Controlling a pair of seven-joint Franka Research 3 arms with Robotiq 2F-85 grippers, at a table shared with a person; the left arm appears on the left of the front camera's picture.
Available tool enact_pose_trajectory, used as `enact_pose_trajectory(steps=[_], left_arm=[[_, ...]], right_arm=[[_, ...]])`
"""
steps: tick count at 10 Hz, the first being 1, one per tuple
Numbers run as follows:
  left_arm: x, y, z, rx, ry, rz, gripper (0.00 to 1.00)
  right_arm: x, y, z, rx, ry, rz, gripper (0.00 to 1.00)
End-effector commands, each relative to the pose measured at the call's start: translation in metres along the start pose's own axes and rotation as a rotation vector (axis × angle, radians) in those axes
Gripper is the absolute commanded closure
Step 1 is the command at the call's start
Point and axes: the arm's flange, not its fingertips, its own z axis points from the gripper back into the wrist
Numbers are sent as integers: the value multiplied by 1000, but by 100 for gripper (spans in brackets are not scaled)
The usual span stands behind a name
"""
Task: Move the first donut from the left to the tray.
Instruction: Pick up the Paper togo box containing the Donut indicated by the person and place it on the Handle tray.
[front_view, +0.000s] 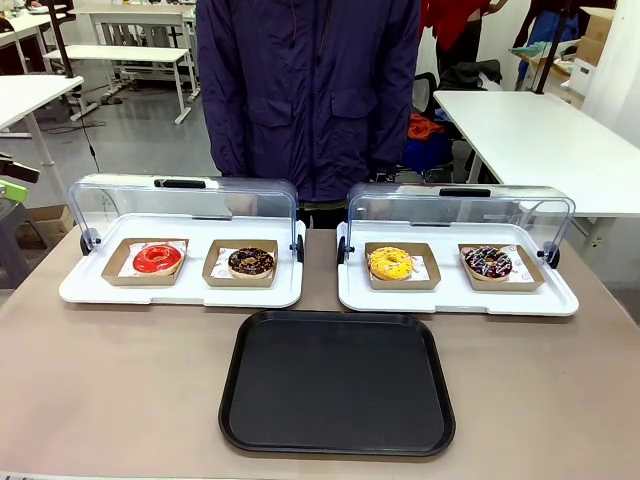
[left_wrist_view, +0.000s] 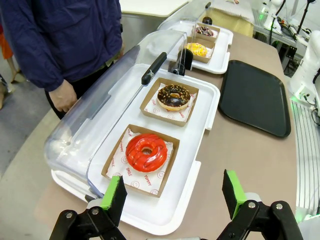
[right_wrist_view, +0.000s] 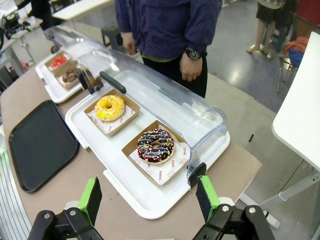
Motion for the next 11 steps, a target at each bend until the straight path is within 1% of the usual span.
enact_pose_trajectory(steps=[1, 11], left_arm=[[3, -3, 1, 0, -4, -6, 0], [3, -3, 1, 0, -4, -6, 0]], right_arm=[[0, 1, -2, 0, -27, 20, 0], [0, 1, -2, 0, -27, 20, 0]])
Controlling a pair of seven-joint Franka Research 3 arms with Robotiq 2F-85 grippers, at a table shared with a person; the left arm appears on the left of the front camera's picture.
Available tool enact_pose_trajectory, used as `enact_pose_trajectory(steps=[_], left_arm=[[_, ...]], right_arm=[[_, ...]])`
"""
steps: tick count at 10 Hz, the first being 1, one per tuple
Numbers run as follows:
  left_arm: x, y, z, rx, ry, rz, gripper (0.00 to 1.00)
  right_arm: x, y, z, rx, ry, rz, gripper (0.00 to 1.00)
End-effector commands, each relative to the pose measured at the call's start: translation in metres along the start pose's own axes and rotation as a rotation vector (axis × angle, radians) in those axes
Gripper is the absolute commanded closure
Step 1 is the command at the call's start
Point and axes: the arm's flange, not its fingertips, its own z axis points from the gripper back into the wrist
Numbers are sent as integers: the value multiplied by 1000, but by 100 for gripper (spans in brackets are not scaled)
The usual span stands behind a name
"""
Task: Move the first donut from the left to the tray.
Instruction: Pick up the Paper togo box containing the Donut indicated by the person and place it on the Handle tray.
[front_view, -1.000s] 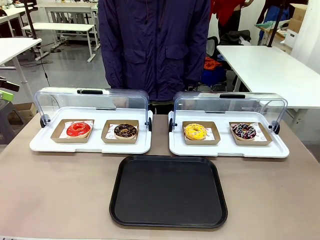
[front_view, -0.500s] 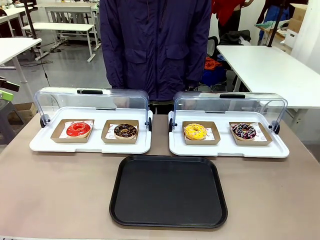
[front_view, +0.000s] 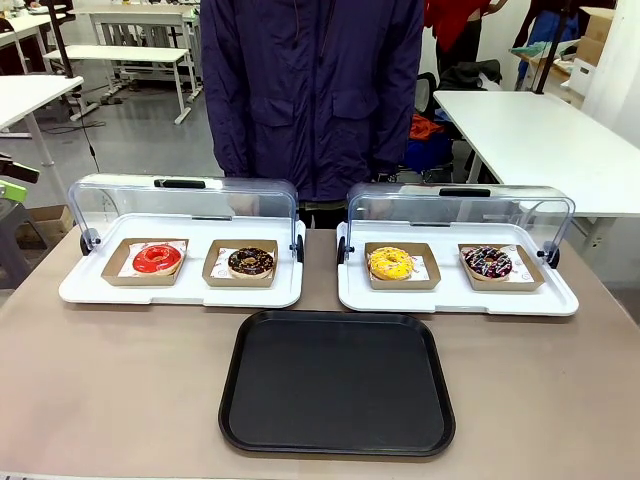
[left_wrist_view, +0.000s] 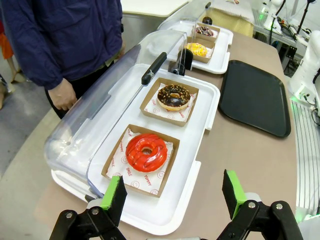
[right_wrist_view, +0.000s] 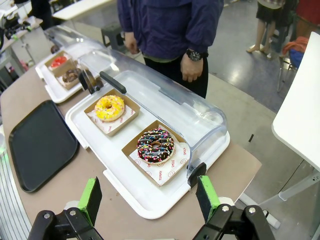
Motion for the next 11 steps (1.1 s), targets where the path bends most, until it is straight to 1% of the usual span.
enact_pose_trajectory(steps=[1, 11], left_arm=[[3, -3, 1, 0, -4, -6, 0], [3, -3, 1, 0, -4, -6, 0]], right_arm=[[0, 1, -2, 0, -27, 20, 0], [0, 1, -2, 0, -27, 20, 0]])
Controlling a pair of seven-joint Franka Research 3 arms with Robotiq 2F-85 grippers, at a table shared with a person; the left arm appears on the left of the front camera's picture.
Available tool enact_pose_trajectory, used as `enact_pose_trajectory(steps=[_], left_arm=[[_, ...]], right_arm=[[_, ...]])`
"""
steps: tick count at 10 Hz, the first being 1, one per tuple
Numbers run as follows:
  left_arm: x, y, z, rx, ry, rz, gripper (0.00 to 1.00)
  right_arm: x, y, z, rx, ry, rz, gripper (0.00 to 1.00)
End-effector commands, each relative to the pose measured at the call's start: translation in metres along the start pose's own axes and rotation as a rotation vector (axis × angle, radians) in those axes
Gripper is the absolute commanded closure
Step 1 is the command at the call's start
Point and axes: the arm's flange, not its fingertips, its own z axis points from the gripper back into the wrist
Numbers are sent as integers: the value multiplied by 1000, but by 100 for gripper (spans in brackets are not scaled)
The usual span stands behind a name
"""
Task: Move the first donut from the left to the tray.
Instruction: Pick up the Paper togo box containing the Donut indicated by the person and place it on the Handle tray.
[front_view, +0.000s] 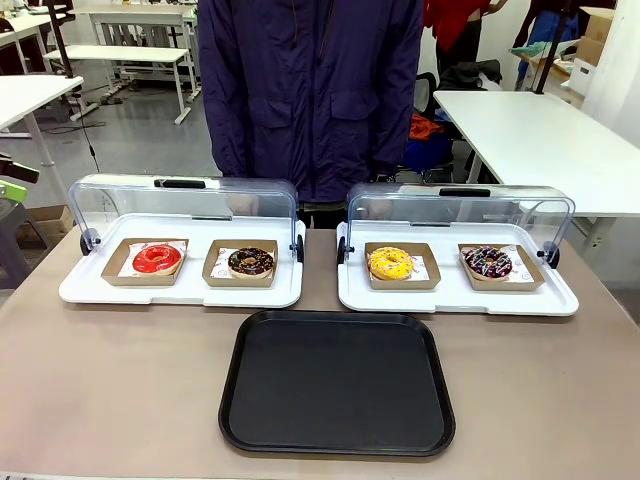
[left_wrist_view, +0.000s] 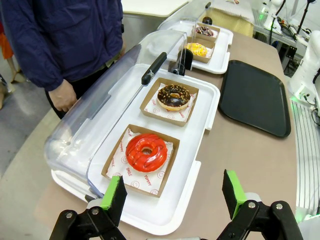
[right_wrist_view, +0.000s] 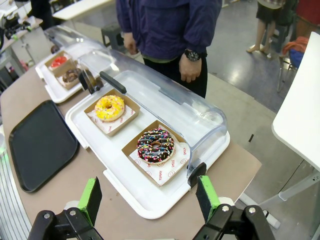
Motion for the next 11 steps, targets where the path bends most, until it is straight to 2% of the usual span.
enact_pose_trajectory(steps=[1, 11], left_arm=[[3, -3, 1, 0, -4, -6, 0], [3, -3, 1, 0, -4, -6, 0]], right_arm=[[0, 1, -2, 0, -27, 20, 0], [0, 1, -2, 0, -27, 20, 0]])
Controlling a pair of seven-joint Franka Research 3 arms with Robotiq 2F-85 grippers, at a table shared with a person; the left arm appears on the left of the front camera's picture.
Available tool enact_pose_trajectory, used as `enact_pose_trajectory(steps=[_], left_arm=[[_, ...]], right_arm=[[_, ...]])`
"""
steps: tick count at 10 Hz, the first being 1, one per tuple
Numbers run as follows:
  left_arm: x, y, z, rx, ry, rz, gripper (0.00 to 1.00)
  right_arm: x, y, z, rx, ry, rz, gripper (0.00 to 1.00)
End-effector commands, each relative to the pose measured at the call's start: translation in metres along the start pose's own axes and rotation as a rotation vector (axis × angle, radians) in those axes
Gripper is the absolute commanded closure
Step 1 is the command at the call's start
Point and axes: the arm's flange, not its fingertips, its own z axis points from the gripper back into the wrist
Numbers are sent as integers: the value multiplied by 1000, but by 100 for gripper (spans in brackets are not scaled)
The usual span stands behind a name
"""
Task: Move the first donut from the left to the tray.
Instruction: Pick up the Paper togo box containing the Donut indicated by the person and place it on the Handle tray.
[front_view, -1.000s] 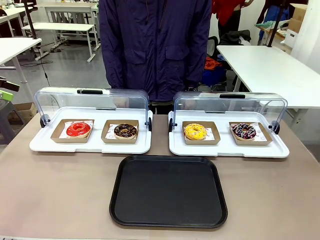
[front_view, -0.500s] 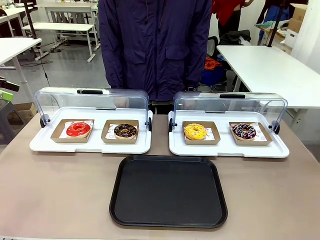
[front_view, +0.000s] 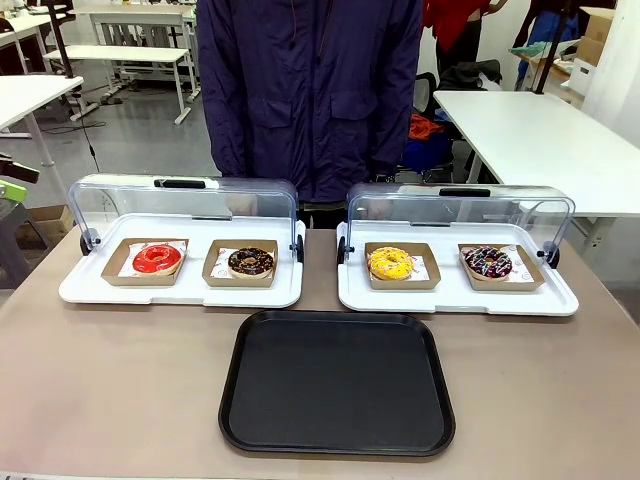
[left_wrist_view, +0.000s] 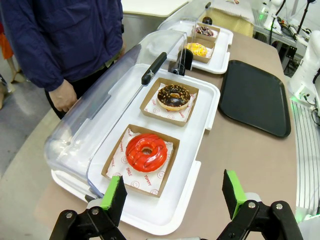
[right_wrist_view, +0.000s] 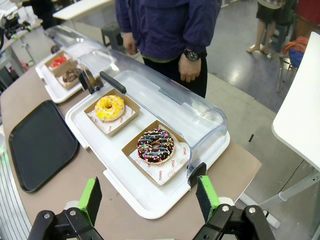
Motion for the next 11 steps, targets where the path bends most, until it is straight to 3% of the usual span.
enact_pose_trajectory(steps=[1, 11], left_arm=[[3, -3, 1, 0, -4, -6, 0], [3, -3, 1, 0, -4, -6, 0]], right_arm=[[0, 1, -2, 0, -27, 20, 0], [0, 1, -2, 0, -27, 20, 0]])
